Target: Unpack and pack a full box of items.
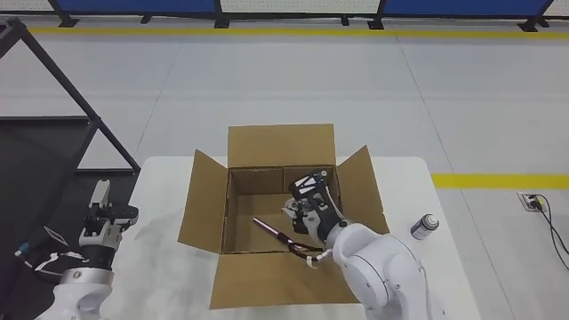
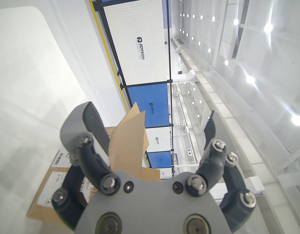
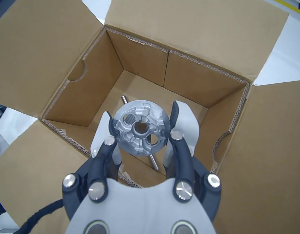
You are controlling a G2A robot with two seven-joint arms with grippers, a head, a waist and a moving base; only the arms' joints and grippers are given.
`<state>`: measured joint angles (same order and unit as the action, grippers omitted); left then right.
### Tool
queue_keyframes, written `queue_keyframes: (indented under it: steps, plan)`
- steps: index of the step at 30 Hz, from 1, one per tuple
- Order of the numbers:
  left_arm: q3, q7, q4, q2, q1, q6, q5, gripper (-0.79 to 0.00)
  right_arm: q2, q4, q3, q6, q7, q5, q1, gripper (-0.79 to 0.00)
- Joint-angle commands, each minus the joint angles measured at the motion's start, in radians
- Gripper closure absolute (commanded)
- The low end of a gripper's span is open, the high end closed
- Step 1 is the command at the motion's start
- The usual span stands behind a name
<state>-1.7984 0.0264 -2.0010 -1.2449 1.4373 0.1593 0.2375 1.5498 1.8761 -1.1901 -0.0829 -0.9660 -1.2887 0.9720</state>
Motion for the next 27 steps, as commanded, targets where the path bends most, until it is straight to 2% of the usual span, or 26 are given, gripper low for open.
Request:
queue_keyframes:
  steps: [1, 6, 11, 14, 19, 22, 27]
  plan:
    - [0.0, 0.0, 0.0, 0.0, 0.0, 0.0, 0.0, -0.785, -0.006, 0.081, -0.041, -0.02, -0.002, 0.041, 0.031, 0.0]
    - [0.0, 0.0, 0.0, 0.0, 0.0, 0.0, 0.0, -0.785, -0.026, 0.307, -0.168, -0.075, -0.005, 0.144, 0.152, 0.0]
    - [0.0, 0.0, 0.0, 0.0, 0.0, 0.0, 0.0, -0.785, -0.041, 0.474, -0.333, -0.07, 0.051, 0.229, 0.285, 0.0]
    - [0.0, 0.0, 0.0, 0.0, 0.0, 0.0, 0.0, -0.785, -0.047, 0.474, -0.442, -0.059, 0.106, 0.29, 0.333, 0.0]
    - [0.0, 0.0, 0.0, 0.0, 0.0, 0.0, 0.0, -0.785, -0.058, 0.474, -0.602, -0.04, 0.12, 0.388, 0.403, 0.0]
    - [0.0, 0.0, 0.0, 0.0, 0.0, 0.0, 0.0, -0.785, -0.066, 0.465, -0.655, -0.015, 0.074, 0.396, 0.431, 0.0]
    - [0.0, 0.0, 0.0, 0.0, 0.0, 0.0, 0.0, -0.785, -0.084, 0.373, -0.668, -0.04, -0.032, 0.383, 0.403, 0.0]
